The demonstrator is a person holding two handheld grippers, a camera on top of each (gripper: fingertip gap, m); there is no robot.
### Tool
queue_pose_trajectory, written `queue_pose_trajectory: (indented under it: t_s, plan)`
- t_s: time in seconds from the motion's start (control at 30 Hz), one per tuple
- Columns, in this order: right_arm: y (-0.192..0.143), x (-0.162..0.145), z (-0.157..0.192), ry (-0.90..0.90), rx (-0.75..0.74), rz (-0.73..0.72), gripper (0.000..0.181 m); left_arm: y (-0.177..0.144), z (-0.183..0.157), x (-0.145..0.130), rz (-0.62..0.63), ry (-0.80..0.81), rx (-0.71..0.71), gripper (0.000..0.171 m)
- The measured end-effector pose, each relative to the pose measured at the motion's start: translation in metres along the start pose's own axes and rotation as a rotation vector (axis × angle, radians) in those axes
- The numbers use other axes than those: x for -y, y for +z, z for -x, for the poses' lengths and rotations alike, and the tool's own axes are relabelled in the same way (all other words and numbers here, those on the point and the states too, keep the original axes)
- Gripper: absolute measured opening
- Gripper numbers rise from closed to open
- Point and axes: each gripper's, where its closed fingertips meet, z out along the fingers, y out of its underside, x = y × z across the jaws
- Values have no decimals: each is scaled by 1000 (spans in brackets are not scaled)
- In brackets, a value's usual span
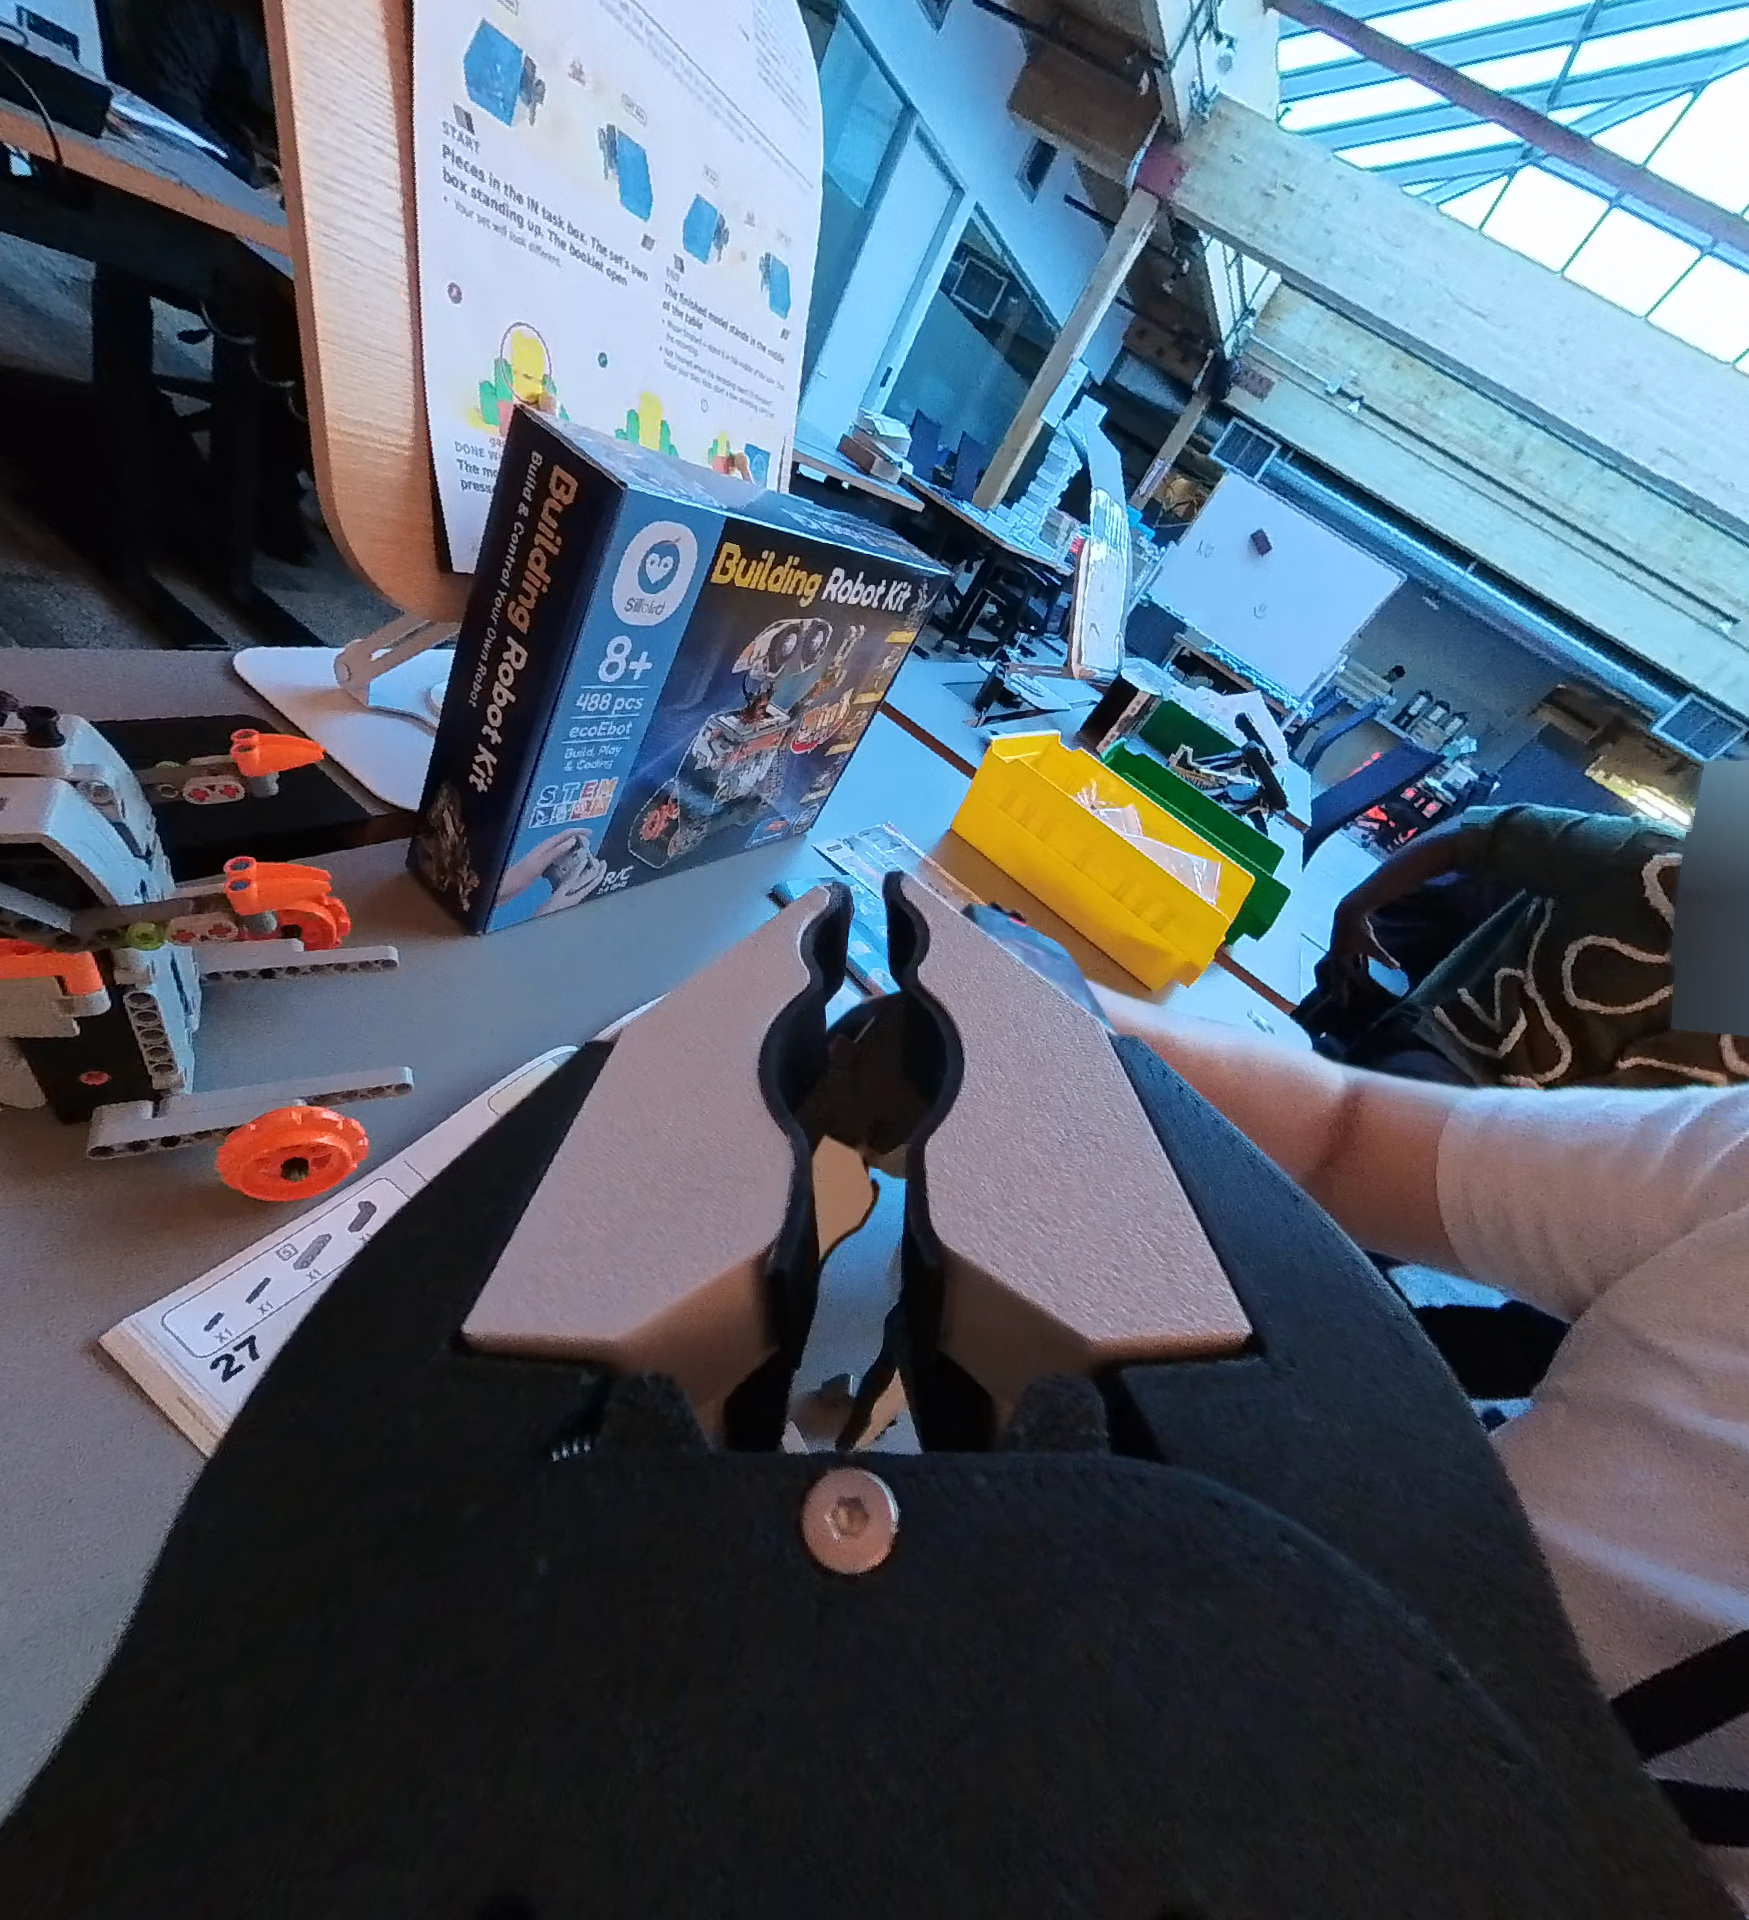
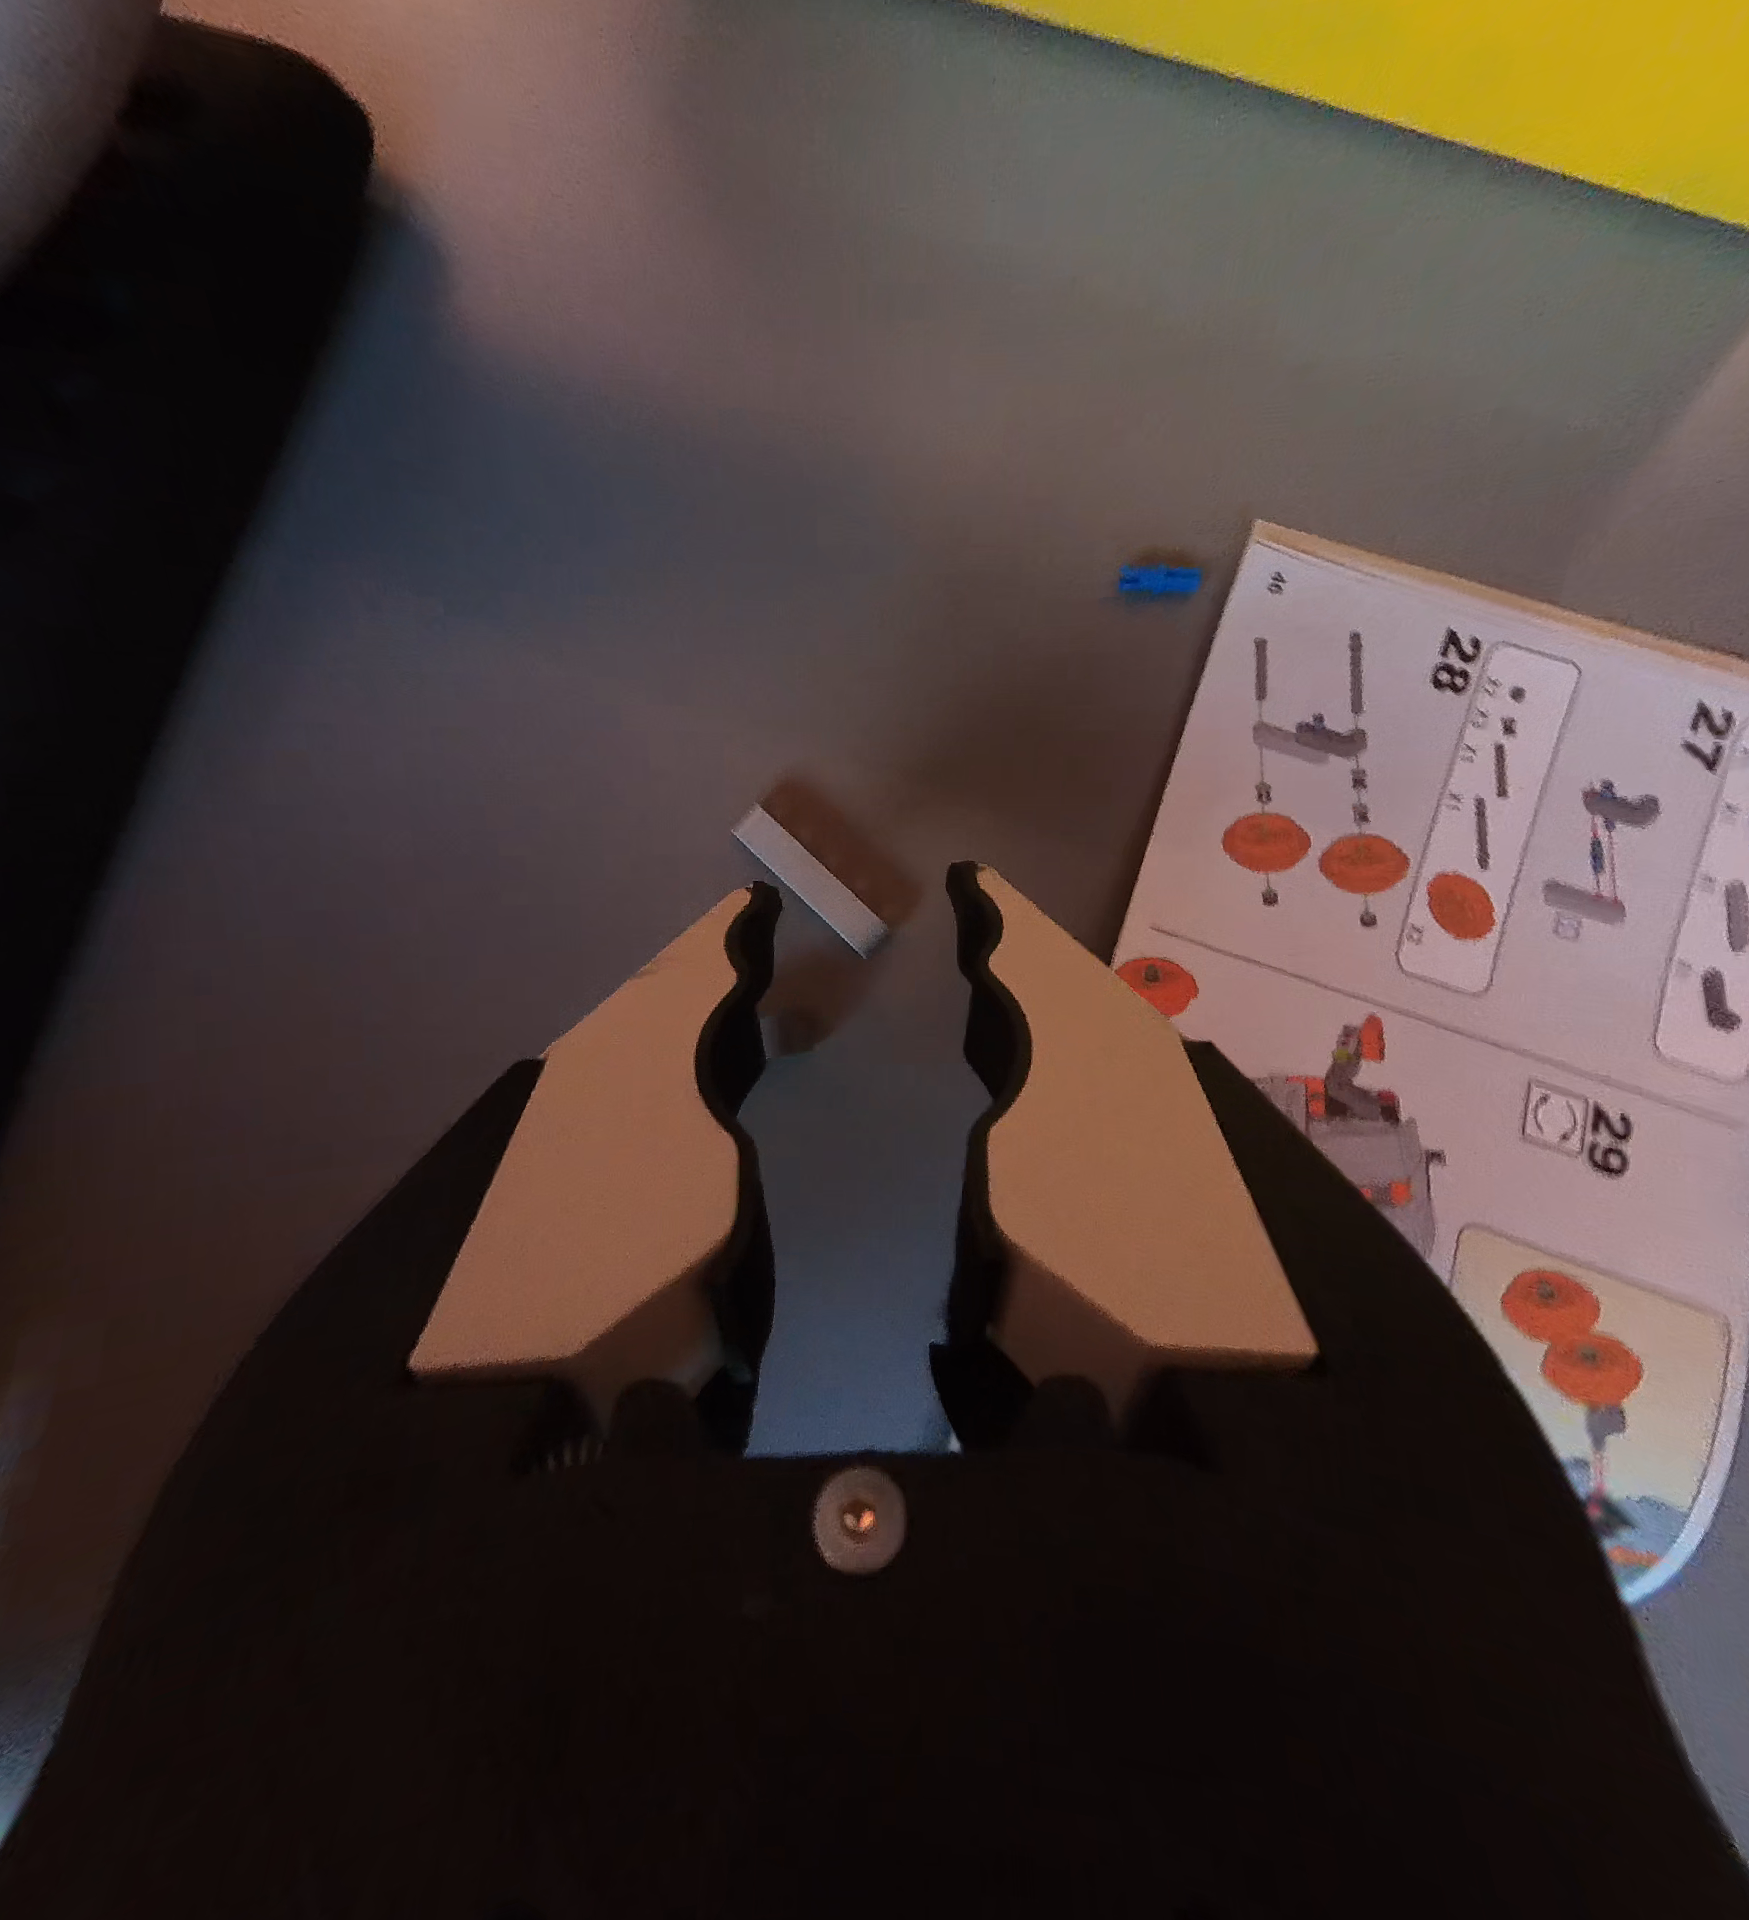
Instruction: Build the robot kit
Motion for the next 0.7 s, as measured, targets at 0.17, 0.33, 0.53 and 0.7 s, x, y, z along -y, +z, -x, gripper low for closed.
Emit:
queue_pose_trajectory:
  t_s: [0.17,0.33,0.53,0.7]
  plan:
    - [14,-2,5,-96,42,93,32,-4,-3,4,-21,3,-7,4]
    - [20,-1,12,-136,89,104,8,-3,-6,1,-6,15,-21,4]
    - [-1,19,17,-261,14,-24,8,-4,-8,6,-30,7,-35,4]
    - [-36,-28,51,-404,80,64,8,-8,-7,11,-54,3,-28,4]
